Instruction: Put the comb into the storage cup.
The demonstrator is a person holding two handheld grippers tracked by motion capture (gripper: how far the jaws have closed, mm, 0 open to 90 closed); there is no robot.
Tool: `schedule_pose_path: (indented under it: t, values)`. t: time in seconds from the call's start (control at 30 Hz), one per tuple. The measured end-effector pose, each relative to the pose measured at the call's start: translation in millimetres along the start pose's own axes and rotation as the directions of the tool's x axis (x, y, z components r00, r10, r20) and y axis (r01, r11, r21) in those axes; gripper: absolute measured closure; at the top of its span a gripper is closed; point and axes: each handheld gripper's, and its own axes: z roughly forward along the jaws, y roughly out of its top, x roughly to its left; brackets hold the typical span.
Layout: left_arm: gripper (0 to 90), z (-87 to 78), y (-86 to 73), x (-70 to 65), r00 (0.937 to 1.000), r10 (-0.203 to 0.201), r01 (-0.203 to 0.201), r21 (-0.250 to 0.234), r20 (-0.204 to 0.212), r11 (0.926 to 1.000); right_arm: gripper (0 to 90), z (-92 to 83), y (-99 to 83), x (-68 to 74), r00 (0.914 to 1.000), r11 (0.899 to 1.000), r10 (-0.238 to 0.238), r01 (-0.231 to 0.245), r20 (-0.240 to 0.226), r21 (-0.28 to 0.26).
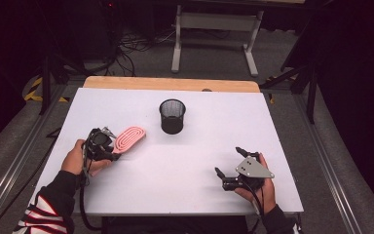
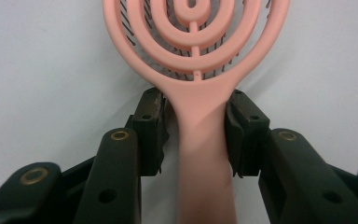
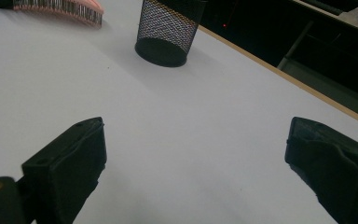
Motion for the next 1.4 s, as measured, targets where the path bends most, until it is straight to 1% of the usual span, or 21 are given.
schedule_pose_path:
  t: [0.17, 0.23, 0.33, 0.37, 0.5, 0.6, 0.7, 0.77, 0.8, 0.87, 0.9, 0.97, 1.07, 1.1, 1.13, 1.2, 1.23, 1.27, 1.3, 1.33, 1.4]
  values:
    - [67.7, 0.7, -0.4, -0.8, 1.0000, 0.007, -0.007, -0.016, -0.006, 0.9998, 5.8, 0.2, 0.0, 0.3, 1.0000, 1.000, -0.004, 0.004, -0.002, 0.003]
    - [68.6, 0.9, -0.8, -1.9, 0.9999, 0.004, -0.005, -0.022, -0.011, 0.9997, 5.8, 0.1, 0.0, 0.2, 1.0000, 1.000, -0.006, 0.006, -0.001, 0.003]
    - [69.5, 1.1, -1.3, -2.9, 0.9997, 0.014, -0.015, -0.027, -0.020, 0.9995, 5.8, -0.1, -0.1, -0.1, 1.0000, 1.000, -0.004, 0.004, 0.000, 0.003]
    - [69.9, 1.4, -2.6, -4.2, 0.9995, 0.011, -0.013, -0.042, -0.028, 0.9991, 5.8, -0.3, 0.0, -0.1, 1.0000, 1.000, -0.007, 0.007, 0.001, 0.003]
    - [70.0, 1.4, -5.2, -7.1, 0.9987, 0.011, -0.014, -0.064, -0.050, 0.9979, 5.8, -1.1, 0.3, -0.2, 1.0000, 1.000, -0.009, 0.009, 0.002, 0.000]
    - [70.1, 0.4, -7.0, -9.5, 0.9975, 0.019, -0.024, -0.075, -0.068, 0.9969, 5.8, -1.1, 0.0, -0.8, 1.0000, 1.000, -0.005, 0.005, 0.005, 0.001]
    - [70.1, -1.9, -9.7, -13.0, 0.9955, 0.023, -0.032, -0.099, -0.092, 0.9945, 5.8, -1.1, -0.3, -2.3, 1.0000, 1.000, 0.001, -0.001, 0.010, 0.000]
    - [70.1, -4.0, -11.3, -14.3, 0.9949, 0.018, -0.030, -0.117, -0.099, 0.9927, 5.8, -1.3, -0.4, -3.0, 0.9999, 1.000, 0.008, -0.008, 0.011, -0.003]
    - [70.1, -6.2, -12.8, -15.6, 0.9937, 0.022, -0.037, -0.136, -0.110, 0.9900, 5.8, -1.4, -0.4, -3.4, 0.9999, 1.000, 0.011, -0.011, 0.012, -0.005]
    - [70.1, -9.3, -14.4, -17.4, 0.9914, 0.021, -0.042, -0.158, -0.129, 0.9865, 5.8, -1.4, -0.4, -4.3, 0.9996, 1.000, 0.023, -0.023, 0.013, -0.009]
    - [70.1, -11.9, -15.2, -17.9, 0.9894, 0.022, -0.048, -0.174, -0.144, 0.9835, 5.8, -1.4, -0.4, -4.6, 0.9995, 1.000, 0.027, -0.027, 0.013, -0.011]
    - [70.1, -14.3, -16.0, -18.7, 0.9873, 0.016, -0.047, -0.195, -0.158, 0.9798, 5.8, -1.1, -0.3, -5.5, 0.9991, 0.999, 0.042, -0.041, 0.008, -0.014]
    - [70.2, -17.7, -16.9, -20.2, 0.9853, 0.012, -0.052, -0.235, -0.171, 0.9705, 5.8, -0.6, 0.1, -6.0, 0.9986, 0.999, 0.052, -0.052, 0.008, -0.015]
    - [70.2, -17.7, -16.9, -20.2, 0.9853, 0.012, -0.052, -0.235, -0.171, 0.9705, 5.8, -0.6, 0.1, -6.0, 0.9986, 0.999, 0.052, -0.052, 0.008, -0.015]
    - [70.2, -19.2, -17.0, -21.2, 0.9833, 0.009, -0.055, -0.251, -0.182, 0.9664, 5.8, -0.4, 0.3, -6.3, 0.9984, 0.998, 0.056, -0.056, 0.006, -0.016]
    - [70.2, -20.9, -17.2, -23.0, 0.9827, 0.004, -0.056, -0.273, -0.185, 0.9604, 5.8, 0.5, 1.2, -6.2, 0.9980, 0.998, 0.063, -0.063, 0.007, -0.020]
    - [70.2, -22.0, -17.2, -23.5, 0.9798, 0.005, -0.063, -0.285, -0.200, 0.9564, 5.8, 0.7, 1.7, -6.4, 0.9976, 0.997, 0.069, -0.068, 0.004, -0.021]
    - [70.2, -23.1, -17.3, -24.4, 0.9790, 0.008, -0.069, -0.294, -0.204, 0.9534, 5.7, 1.1, 2.3, -6.5, 0.9972, 0.997, 0.075, -0.075, 0.003, -0.023]
    - [70.2, -24.4, -17.7, -25.3, 0.9794, 0.005, -0.069, -0.310, -0.202, 0.9481, 5.7, 1.5, 2.8, -6.6, 0.9967, 0.996, 0.081, -0.081, -0.001, -0.026]
    - [70.2, -25.2, -17.9, -25.7, 0.9800, 0.006, -0.070, -0.318, -0.199, 0.9454, 5.7, 2.3, 3.6, -7.0, 0.9961, 0.996, 0.088, -0.088, -0.004, -0.027]
    - [70.2, -26.7, -18.4, -26.9, 0.9795, 0.002, -0.072, -0.343, -0.201, 0.9365, 5.7, 3.5, 4.9, -7.5, 0.9946, 0.994, 0.103, -0.104, -0.008, -0.028]
